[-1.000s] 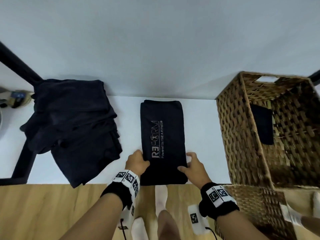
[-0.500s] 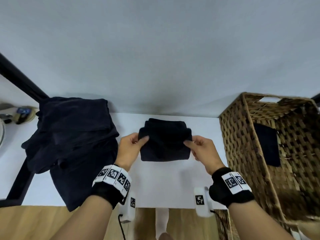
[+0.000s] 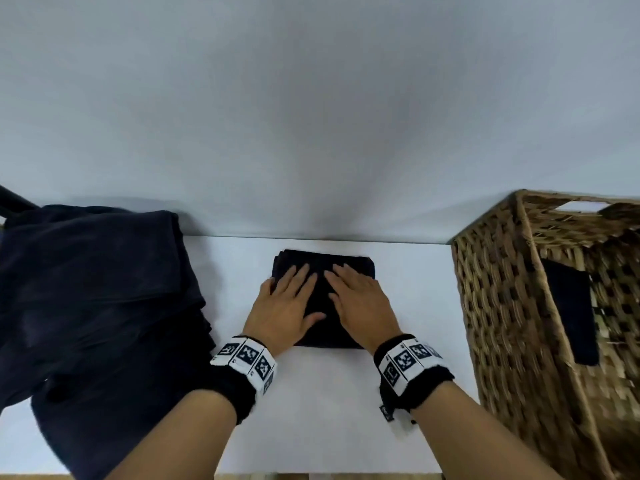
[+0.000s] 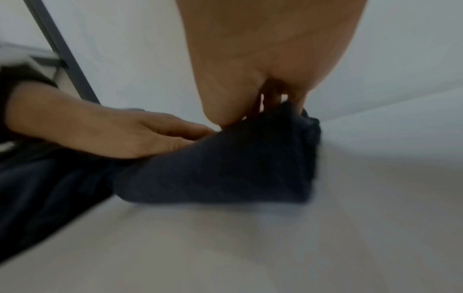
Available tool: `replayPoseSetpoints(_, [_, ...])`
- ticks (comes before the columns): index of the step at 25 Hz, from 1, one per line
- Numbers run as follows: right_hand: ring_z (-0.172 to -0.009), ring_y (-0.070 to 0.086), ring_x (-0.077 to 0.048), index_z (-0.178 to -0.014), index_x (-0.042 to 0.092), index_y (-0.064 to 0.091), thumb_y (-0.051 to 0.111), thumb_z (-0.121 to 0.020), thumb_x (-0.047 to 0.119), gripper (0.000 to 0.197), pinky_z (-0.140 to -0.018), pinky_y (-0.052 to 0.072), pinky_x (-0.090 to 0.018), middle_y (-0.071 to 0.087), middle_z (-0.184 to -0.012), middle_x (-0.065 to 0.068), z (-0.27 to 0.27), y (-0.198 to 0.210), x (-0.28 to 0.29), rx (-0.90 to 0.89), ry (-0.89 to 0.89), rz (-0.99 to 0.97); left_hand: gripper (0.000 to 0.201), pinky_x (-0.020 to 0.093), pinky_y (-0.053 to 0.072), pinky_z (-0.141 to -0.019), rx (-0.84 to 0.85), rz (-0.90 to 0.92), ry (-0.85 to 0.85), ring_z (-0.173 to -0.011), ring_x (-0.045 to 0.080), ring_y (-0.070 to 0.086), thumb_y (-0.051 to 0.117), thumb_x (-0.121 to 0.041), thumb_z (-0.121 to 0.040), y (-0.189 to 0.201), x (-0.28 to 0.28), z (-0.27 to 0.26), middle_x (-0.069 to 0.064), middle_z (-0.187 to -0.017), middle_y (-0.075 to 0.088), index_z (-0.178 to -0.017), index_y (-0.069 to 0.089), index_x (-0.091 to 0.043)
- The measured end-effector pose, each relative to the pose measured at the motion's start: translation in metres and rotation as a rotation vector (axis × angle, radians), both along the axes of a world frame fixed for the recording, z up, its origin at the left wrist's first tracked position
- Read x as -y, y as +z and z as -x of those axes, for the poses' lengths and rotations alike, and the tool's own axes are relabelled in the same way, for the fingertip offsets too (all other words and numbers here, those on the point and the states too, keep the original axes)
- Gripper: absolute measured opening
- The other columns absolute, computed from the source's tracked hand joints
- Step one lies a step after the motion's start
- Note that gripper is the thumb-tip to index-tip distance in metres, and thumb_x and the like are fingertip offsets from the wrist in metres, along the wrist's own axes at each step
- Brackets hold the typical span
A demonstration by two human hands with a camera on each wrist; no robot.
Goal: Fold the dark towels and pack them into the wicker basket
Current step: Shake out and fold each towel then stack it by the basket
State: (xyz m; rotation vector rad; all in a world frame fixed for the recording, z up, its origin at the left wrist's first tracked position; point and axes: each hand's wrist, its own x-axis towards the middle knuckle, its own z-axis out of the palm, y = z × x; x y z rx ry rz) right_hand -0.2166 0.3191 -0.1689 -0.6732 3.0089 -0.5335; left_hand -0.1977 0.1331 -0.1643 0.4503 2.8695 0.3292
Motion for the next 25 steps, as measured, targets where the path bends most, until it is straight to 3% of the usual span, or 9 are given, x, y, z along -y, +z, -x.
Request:
replayPoseSetpoints(4, [-0.135,0.045,-0.028,-0.139,0.019,0.050,0.050,-0.097,0.027,0.042,-0.100,0.046,-0.049,0.042,-0.151,-0.005,0.004,-0.009,-0.030,0.168,-0.218,-0.022,0.063,0.048,0.052,-0.085,0.004,0.135,0.024,-0.132,0.032,0.048,0.041,-0.050,-0.093,-0.006,0.005,0.000,0.012,-0.150,0.042,-0.140,0.049,-0.010])
replayPoseSetpoints(6, [-0.135,0.041,-0.028,-0.142,0.022,0.045,0.051,-0.097,0.034,0.047,-0.101,0.042,-0.047,0.036,-0.153,-0.007,-0.004,0.001,-0.029,0.164,-0.311,0.050,0.057,0.046,0.053,-0.077,0.028,0.054,0.211,-0.121,0.039,0.053,0.056,-0.041,-0.090,0.008,0.000,-0.006,0.016,-0.146,0.042,-0.139,0.049,-0.012])
replayPoseSetpoints(9, [-0.131,0.050,-0.026,-0.129,0.025,0.059,0.044,-0.091,0.042,0.043,-0.098,0.046,-0.048,0.053,-0.141,-0.005,-0.022,0.006,-0.019,0.135,-0.059,-0.071,0.059,0.043,0.049,-0.089,0.188,-0.130,0.467,-0.117,0.035,0.049,0.053,-0.030,-0.095,0.019,-0.019,-0.012,0.014,-0.145,0.029,-0.148,0.031,-0.015])
replayPoseSetpoints(13, [-0.137,0.042,-0.026,-0.130,0.021,0.056,0.059,-0.085,0.016,0.046,-0.108,0.032,-0.044,0.050,-0.144,-0.006,-0.018,0.009,-0.069,0.128,-0.297,-0.204,0.065,0.036,0.031,-0.114,0.279,-0.330,0.278,-0.140,0.034,0.029,0.054,-0.025,-0.096,0.015,-0.079,0.002,0.019,-0.157,0.006,-0.151,0.023,-0.010])
replayPoseSetpoints(15, [-0.144,0.030,-0.023,-0.142,0.019,0.042,0.057,-0.085,0.009,0.060,-0.112,0.026,-0.042,0.036,-0.154,-0.006,-0.010,0.015,-0.100,0.191,-0.431,-0.293,0.067,0.037,0.032,-0.113,0.304,-0.320,0.147,-0.141,0.032,0.025,0.054,-0.031,-0.096,0.014,-0.116,0.010,0.014,-0.161,-0.008,-0.152,0.022,-0.010])
replayPoseSetpoints(17, [-0.147,0.021,-0.020,-0.149,0.019,0.026,0.051,-0.087,0.007,0.068,-0.115,0.022,-0.038,0.021,-0.160,-0.005,-0.001,0.022,-0.116,0.271,-0.449,-0.371,0.068,0.043,0.040,-0.103,0.271,-0.135,0.060,-0.136,0.033,0.028,0.048,-0.039,-0.098,0.014,-0.139,0.015,0.007,-0.161,-0.013,-0.152,0.018,-0.011])
replayPoseSetpoints(21, [-0.148,0.019,-0.019,-0.151,0.018,0.024,0.048,-0.088,0.006,0.068,-0.115,0.023,-0.039,0.020,-0.161,-0.006,0.002,0.030,-0.113,0.340,-0.435,-0.389,0.067,0.047,0.033,-0.103,0.255,0.114,-0.031,-0.136,0.036,0.026,0.038,-0.044,-0.100,0.024,-0.134,0.023,0.006,-0.162,-0.006,-0.154,0.012,-0.015])
replayPoseSetpoints(23, [-0.144,0.030,-0.021,-0.146,0.017,0.036,0.051,-0.086,0.006,0.063,-0.111,0.026,-0.042,0.033,-0.156,-0.006,0.000,0.042,-0.093,0.258,-0.481,-0.267,0.061,0.047,0.033,-0.102,0.266,0.057,0.015,-0.133,0.035,0.033,0.041,-0.041,-0.099,0.038,-0.114,0.024,0.010,-0.160,0.012,-0.152,0.020,-0.017])
replayPoseSetpoints(25, [-0.131,0.049,-0.027,-0.136,0.012,0.052,0.056,-0.084,-0.001,0.053,-0.104,0.037,-0.044,0.051,-0.142,-0.009,-0.002,0.055,-0.043,0.133,-0.351,0.001,0.052,0.044,0.040,-0.094,0.106,0.020,0.100,-0.120,0.034,0.048,0.055,-0.032,-0.093,0.060,-0.079,0.020,0.011,-0.145,0.041,-0.141,0.042,-0.016])
